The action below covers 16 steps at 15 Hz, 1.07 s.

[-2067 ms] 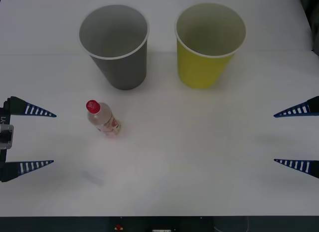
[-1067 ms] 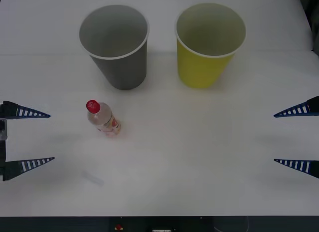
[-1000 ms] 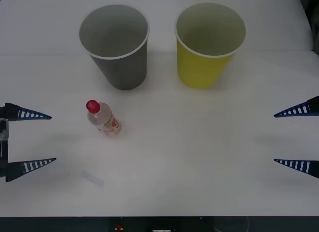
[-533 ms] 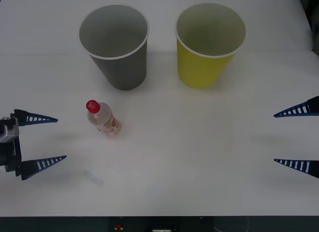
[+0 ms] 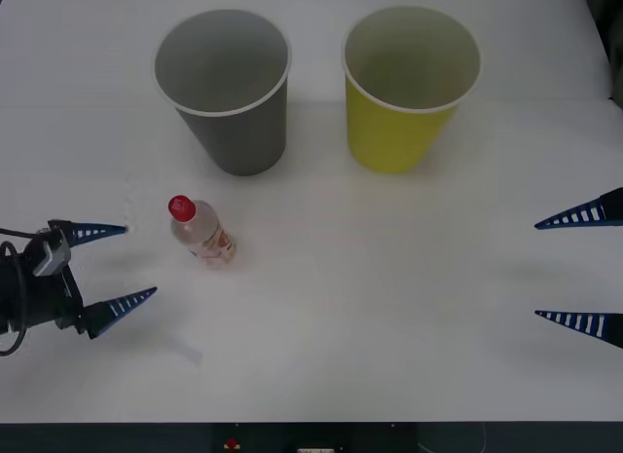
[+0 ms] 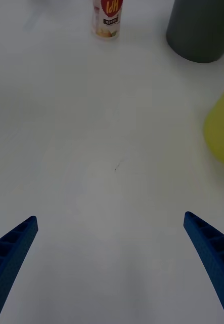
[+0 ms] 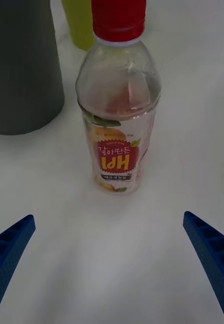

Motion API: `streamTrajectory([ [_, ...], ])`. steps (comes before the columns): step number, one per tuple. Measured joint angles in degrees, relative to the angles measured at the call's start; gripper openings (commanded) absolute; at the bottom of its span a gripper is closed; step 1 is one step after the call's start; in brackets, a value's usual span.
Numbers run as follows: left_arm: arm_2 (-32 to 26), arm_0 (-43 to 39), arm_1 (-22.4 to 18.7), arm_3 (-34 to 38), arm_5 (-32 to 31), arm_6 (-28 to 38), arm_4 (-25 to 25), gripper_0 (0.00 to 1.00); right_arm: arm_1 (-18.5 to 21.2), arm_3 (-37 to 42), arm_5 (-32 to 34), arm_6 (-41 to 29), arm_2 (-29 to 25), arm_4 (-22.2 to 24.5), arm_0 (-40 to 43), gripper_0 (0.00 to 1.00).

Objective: Put the can into the green bin and the plastic bottle into the gray bin

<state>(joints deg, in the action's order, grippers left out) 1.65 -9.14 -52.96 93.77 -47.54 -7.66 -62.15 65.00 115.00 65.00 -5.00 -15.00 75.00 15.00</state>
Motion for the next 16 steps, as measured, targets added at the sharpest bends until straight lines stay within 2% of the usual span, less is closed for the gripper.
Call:
streamTrajectory([
  [3,2.2,0.5,3.9,-1.5,3.6,-0.3,1.8,1.00,0.0,0.0,0.0,0.0,0.0,0.0,0.0,1.00],
  [10,2.4,4.2,13.9,-5.8,5.5,-0.6,3.1,1.00,0.0,0.0,0.0,0.0,0.0,0.0,0.0,1.00],
  [16,3.5,6.5,17.9,-9.1,5.4,-1.4,3.7,1.00,0.0,0.0,0.0,0.0,0.0,0.0,0.0,1.00],
])
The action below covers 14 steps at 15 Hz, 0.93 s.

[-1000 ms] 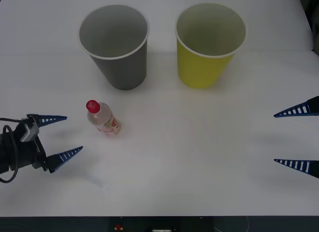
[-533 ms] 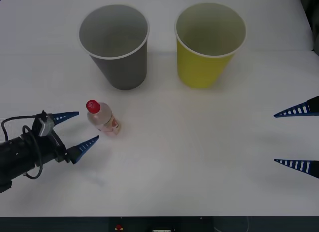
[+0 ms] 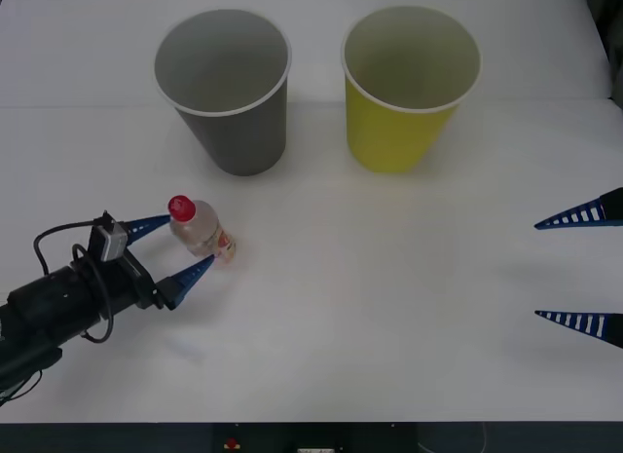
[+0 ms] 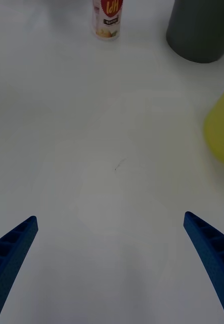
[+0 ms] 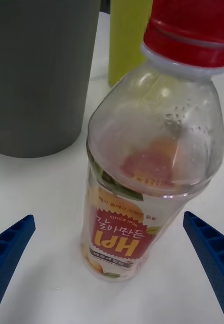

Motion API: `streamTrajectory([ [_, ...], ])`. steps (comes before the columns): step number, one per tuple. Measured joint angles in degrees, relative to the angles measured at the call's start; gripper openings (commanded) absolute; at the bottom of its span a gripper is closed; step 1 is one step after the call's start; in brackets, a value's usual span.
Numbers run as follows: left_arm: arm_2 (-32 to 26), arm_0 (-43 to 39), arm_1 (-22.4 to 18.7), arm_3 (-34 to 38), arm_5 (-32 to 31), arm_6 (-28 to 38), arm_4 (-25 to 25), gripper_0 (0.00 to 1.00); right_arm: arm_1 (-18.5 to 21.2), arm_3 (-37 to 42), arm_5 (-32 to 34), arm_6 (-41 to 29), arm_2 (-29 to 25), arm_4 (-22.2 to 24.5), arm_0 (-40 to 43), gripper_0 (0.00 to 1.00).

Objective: Put the can into the green bin and the plastic bottle into the gray bin

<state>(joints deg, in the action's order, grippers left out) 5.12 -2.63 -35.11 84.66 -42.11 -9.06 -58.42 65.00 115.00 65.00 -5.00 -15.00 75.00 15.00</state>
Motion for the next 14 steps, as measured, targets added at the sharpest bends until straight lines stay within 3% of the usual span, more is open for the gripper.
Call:
streamTrajectory([
  [10,1.6,4.0,3.6,-2.9,0.0,-1.0,1.1,1.00,0.0,0.0,0.0,0.0,0.0,0.0,0.0,1.00],
  [11,1.7,4.0,3.6,-2.9,0.0,-1.1,1.1,0.86,0.0,0.0,0.0,0.0,0.0,0.0,0.0,1.00],
  [12,1.7,4.0,3.6,-2.9,0.0,-1.3,1.1,0.35,0.0,0.0,0.0,0.0,0.0,0.0,0.0,1.00],
  [13,1.7,4.0,3.6,-2.9,0.0,-1.4,1.1,0.00,0.0,0.0,0.0,0.0,0.0,0.0,0.0,1.00],
  [14,1.7,4.0,3.6,-2.9,0.0,-1.6,1.1,0.00,0.0,0.0,0.0,0.0,0.0,0.0,0.0,1.00],
])
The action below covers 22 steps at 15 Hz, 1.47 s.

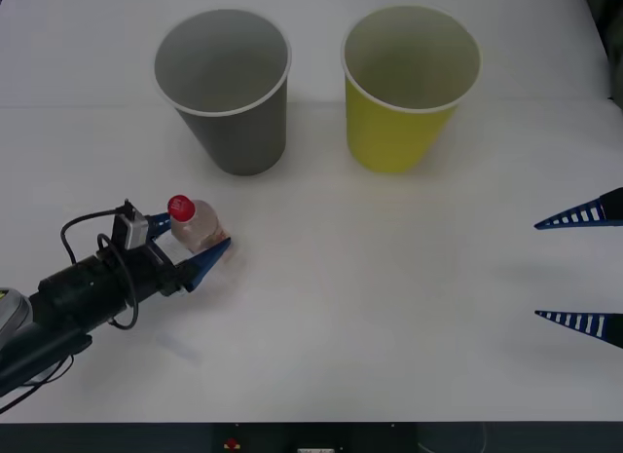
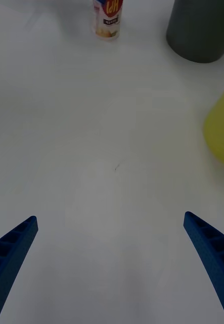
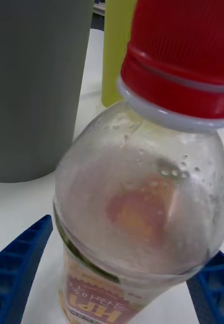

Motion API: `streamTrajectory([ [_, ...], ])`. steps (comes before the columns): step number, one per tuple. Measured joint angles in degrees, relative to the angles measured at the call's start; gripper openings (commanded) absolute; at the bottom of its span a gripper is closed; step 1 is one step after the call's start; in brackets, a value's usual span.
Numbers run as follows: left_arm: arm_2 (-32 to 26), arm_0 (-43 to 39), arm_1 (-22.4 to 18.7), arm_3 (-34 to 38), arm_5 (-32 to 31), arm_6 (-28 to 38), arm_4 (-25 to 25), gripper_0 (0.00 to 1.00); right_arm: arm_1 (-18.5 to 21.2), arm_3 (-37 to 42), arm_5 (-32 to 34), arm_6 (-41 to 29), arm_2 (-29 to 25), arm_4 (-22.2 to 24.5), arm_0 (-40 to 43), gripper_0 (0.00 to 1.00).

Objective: Put the can into the green bin and the plastic bottle into the gray bin

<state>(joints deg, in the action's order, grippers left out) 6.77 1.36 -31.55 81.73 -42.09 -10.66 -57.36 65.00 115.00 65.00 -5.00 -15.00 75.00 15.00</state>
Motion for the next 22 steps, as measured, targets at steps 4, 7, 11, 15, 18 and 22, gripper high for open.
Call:
streamTrajectory([
  [4,0.0,0.0,0.0,0.0,-0.2,-0.9,0.0,0.00,0.0,0.0,0.0,0.0,0.0,0.0,0.0,1.00],
  [7,0.0,0.0,0.0,0.0,-0.7,-1.0,0.0,0.00,0.0,0.0,0.0,0.0,0.0,0.0,0.0,1.00],
  [11,-0.1,0.0,-1.5,0.5,-3.5,0.5,-0.3,0.00,0.0,0.0,0.0,0.0,0.0,0.0,0.0,1.00],
  [15,-0.8,-2.0,-6.2,7.5,-4.8,10.2,-6.4,0.00,0.0,0.0,0.0,0.0,0.0,0.0,0.0,1.00],
  [18,-3.2,-4.5,-8.8,15.6,-4.8,21.3,-13.1,0.00,0.0,0.0,0.0,0.0,0.0,0.0,0.0,1.00],
  [22,-5.5,-5.5,-11.6,24.1,-4.9,37.9,-21.2,0.00,0.0,0.0,0.0,0.0,0.0,0.0,0.0,1.00],
])
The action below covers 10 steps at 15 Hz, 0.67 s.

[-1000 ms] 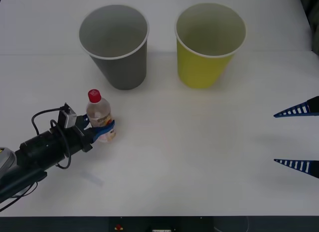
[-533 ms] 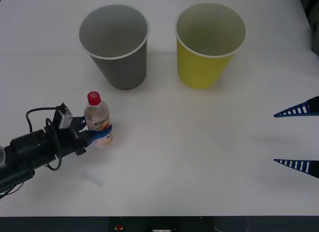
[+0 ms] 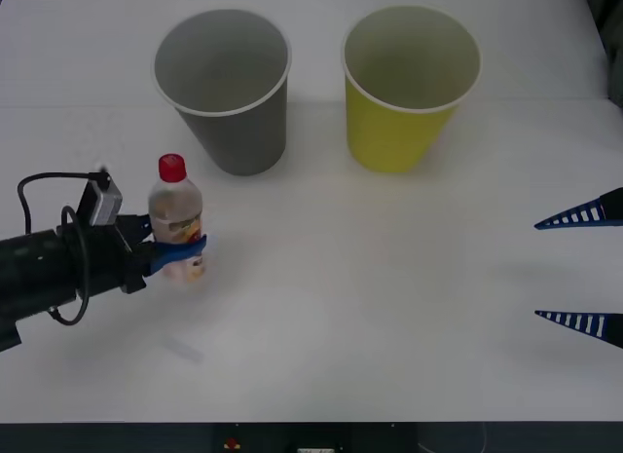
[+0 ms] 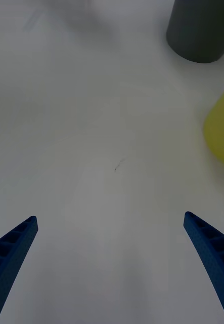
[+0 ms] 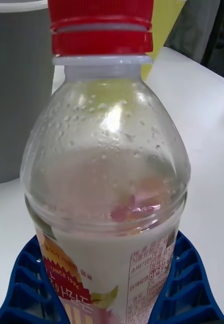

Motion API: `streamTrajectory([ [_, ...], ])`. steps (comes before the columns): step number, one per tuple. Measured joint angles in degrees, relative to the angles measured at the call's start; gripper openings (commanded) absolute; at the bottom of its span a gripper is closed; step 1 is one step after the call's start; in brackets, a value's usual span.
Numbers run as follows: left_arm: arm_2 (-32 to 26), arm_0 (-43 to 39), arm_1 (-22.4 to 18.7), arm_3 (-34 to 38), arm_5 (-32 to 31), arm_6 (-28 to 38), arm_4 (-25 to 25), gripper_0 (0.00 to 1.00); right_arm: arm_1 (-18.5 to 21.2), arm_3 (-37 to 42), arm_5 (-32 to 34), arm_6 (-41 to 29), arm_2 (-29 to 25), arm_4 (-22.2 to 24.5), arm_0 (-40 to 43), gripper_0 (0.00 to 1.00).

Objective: Put the can into the green bin and the plastic bottle into the gray bin

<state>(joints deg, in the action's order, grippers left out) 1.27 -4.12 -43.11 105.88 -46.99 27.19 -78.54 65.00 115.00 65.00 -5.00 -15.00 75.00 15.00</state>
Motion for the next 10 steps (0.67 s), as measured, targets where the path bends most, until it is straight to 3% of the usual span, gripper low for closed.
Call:
streamTrajectory([
  [3,-1.0,0.0,-2.8,7.2,0.0,14.1,-6.8,0.00,0.0,0.0,0.0,0.0,0.0,0.0,0.0,1.00],
  [8,-1.8,1.5,-8.6,21.0,-0.1,42.4,-22.3,0.00,0.0,0.0,0.0,0.0,0.0,0.0,0.0,1.00],
  [10,-2.9,4.2,-10.6,25.0,-3.9,51.5,-25.8,0.00,0.0,0.0,0.0,0.0,0.0,0.0,0.0,1.00],
])
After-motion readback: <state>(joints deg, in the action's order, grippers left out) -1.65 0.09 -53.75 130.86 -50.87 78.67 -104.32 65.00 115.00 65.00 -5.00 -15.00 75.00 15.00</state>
